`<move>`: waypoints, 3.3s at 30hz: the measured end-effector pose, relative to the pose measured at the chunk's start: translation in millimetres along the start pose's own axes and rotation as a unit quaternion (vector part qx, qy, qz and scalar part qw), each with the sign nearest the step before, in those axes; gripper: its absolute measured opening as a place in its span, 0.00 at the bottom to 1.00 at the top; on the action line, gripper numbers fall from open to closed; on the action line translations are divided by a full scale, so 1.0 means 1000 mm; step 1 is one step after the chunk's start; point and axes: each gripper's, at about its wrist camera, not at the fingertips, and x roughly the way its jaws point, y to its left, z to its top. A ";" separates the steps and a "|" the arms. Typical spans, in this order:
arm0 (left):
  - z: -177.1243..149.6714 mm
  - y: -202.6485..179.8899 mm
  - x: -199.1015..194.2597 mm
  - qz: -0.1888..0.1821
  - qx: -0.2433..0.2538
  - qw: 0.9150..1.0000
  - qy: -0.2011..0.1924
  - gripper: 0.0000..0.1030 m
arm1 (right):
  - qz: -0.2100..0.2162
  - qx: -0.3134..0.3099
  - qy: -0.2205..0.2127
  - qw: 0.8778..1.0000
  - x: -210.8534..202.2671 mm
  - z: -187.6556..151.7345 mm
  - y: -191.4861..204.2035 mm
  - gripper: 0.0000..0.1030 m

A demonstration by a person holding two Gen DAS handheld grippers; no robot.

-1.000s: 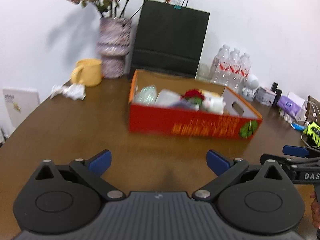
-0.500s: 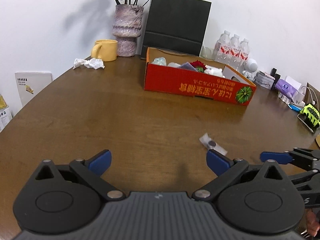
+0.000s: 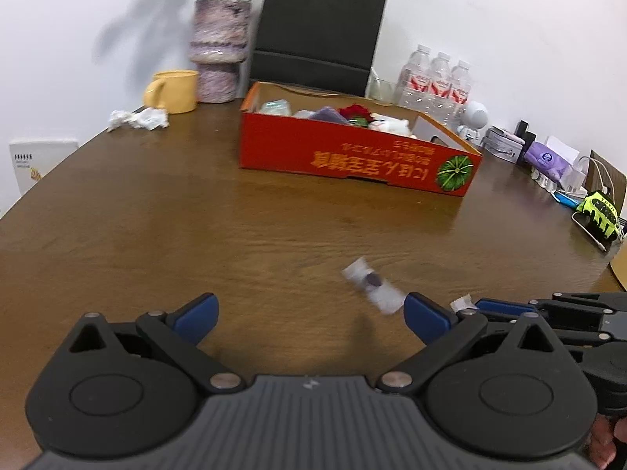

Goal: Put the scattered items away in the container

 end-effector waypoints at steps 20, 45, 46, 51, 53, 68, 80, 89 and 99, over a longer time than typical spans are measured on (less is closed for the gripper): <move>0.005 -0.055 0.045 0.041 0.029 0.999 0.016 0.08 | 0.017 0.029 -0.026 0.999 0.001 0.009 -0.067 0.14; 0.162 -0.026 0.096 -0.040 0.004 0.990 -0.133 0.08 | -0.023 0.047 -0.118 0.992 0.050 0.143 -0.121 0.14; 0.169 -0.025 0.106 -0.041 0.004 0.990 -0.134 0.08 | -0.025 0.051 -0.119 0.991 0.061 0.153 -0.125 0.14; 0.186 -0.014 0.164 -0.048 0.004 0.992 -0.117 0.08 | -0.041 0.055 -0.104 0.992 0.117 0.184 -0.145 0.14; 0.188 -0.013 0.183 -0.051 0.016 0.994 -0.097 0.08 | -0.042 0.054 -0.094 0.993 0.136 0.190 -0.153 0.14; 0.195 -0.013 0.198 0.008 0.070 0.994 -0.087 1.00 | -0.054 0.016 -0.049 0.997 0.172 0.195 -0.142 1.00; 0.194 -0.011 0.202 0.009 0.068 0.995 -0.078 1.00 | -0.068 0.012 -0.041 0.997 0.172 0.194 -0.141 1.00; 0.195 -0.012 0.199 0.009 0.065 0.995 -0.079 1.00 | -0.071 0.013 -0.042 0.997 0.168 0.195 -0.140 1.00; 0.191 -0.020 0.144 0.023 0.058 0.993 -0.098 1.00 | -0.072 0.027 -0.061 0.995 0.119 0.192 -0.122 1.00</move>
